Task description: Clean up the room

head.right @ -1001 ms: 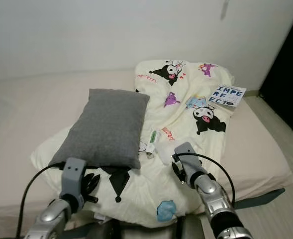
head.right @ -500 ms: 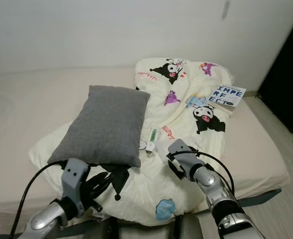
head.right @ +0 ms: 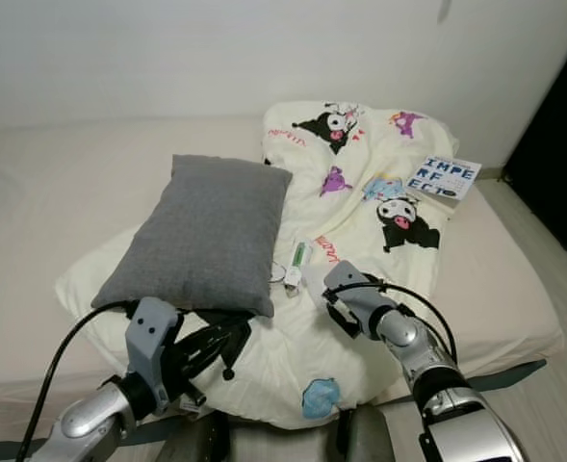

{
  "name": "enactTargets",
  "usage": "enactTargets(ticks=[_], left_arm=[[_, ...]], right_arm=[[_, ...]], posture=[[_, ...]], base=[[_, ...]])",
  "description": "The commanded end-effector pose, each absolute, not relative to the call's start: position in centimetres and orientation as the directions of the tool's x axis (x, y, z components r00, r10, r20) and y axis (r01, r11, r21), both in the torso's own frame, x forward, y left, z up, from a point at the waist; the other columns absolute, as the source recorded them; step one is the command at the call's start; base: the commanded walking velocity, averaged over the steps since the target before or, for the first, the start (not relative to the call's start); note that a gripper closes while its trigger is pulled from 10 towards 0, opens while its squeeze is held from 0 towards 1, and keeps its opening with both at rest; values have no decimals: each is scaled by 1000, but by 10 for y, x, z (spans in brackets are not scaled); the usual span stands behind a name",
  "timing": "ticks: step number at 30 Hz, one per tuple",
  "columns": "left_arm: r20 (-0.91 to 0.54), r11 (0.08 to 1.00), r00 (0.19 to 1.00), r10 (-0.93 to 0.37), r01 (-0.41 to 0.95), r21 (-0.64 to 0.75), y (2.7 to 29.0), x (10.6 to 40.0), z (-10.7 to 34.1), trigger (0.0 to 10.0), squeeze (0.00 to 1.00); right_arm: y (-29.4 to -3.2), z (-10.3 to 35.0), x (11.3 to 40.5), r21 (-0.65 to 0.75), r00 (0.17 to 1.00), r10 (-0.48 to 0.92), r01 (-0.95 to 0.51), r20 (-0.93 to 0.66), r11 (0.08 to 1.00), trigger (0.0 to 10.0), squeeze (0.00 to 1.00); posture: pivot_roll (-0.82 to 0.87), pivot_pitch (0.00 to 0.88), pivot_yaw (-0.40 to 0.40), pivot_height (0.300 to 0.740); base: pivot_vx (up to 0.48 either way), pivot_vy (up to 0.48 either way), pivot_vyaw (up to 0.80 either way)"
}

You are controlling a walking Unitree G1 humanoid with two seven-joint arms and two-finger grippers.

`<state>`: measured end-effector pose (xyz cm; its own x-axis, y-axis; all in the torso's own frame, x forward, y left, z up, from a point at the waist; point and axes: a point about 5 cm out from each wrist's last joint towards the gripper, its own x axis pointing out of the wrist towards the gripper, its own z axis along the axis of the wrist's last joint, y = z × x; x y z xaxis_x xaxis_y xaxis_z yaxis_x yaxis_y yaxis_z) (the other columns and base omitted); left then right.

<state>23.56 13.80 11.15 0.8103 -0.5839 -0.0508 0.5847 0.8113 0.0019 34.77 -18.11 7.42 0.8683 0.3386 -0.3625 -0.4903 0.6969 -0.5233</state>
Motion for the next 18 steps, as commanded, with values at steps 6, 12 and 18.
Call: enactTargets(ticks=[6,12,18], left_arm=[[-23,821,822,-569,569,47,134,238,123,10000,0],[-13,841,844,-536,535,77,141,239,131,10000,0],[-17,853,858,-514,513,93,147,237,136,10000,0]], right_arm=[[-183,72,347,-550,850,341,-522,-402,652,10000,0],[-183,75,351,-514,853,334,-511,-401,689,10000,0],[-182,78,353,-507,859,329,-500,-392,702,9765,0]], posture=[[213,268,-45,605],[239,288,-39,605],[254,297,-35,605]], base=[[0,0,0],[0,0,0],[0,0,0]])
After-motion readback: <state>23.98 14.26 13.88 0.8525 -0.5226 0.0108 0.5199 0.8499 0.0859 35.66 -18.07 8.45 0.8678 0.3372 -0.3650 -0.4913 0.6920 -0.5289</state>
